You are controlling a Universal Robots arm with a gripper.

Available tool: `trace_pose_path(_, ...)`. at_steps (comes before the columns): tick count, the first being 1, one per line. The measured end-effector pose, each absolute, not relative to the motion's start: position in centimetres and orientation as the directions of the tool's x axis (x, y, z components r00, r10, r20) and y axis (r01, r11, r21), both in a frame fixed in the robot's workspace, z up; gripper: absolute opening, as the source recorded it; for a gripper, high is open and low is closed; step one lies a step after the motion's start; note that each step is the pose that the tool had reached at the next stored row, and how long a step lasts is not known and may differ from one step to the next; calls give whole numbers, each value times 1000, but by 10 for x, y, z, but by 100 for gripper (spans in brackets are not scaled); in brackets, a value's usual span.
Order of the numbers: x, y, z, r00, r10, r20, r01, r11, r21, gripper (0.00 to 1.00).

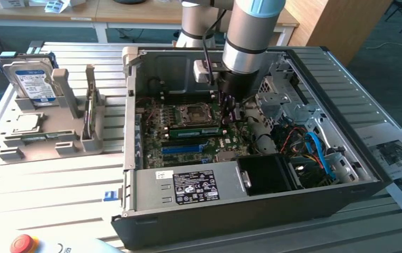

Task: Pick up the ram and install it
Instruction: 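Press down the ram until it locks into place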

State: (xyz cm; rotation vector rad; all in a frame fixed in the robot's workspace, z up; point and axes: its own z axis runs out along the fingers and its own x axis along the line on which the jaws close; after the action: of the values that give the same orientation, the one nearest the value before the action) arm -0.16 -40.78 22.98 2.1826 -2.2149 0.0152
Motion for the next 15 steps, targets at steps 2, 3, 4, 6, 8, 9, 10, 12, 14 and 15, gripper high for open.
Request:
trace_pose_path(2,-2,-407,230,-14,-999,29,-1000,15,15,10)
trace_pose_path(3,-2,-407,230,-14,-999,30,-1000,15,15,10)
trace_pose_path(4,-2,-407,230,-15,-999,31,-1000,15,15,10)
trace_pose_path(6,-2,-406,230,-14,-999,32,-1000,15,15,10)
trace_pose_path(8,-2,-406,230,-14,-999,32,-1000,15,15,10)
trace_pose_path(9,-2,-406,230,-14,-999,32,-1000,15,15,10)
trace_pose_path(10,-2,-406,230,-14,-999,32,-1000,15,15,10)
trace_pose_path(12,-2,-406,229,-14,-999,32,-1000,15,15,10)
trace_pose_path(14,-2,-406,228,-14,-999,32,-1000,15,15,10)
trace_pose_path(15,-2,-406,228,-14,-999,32,-1000,15,15,10)
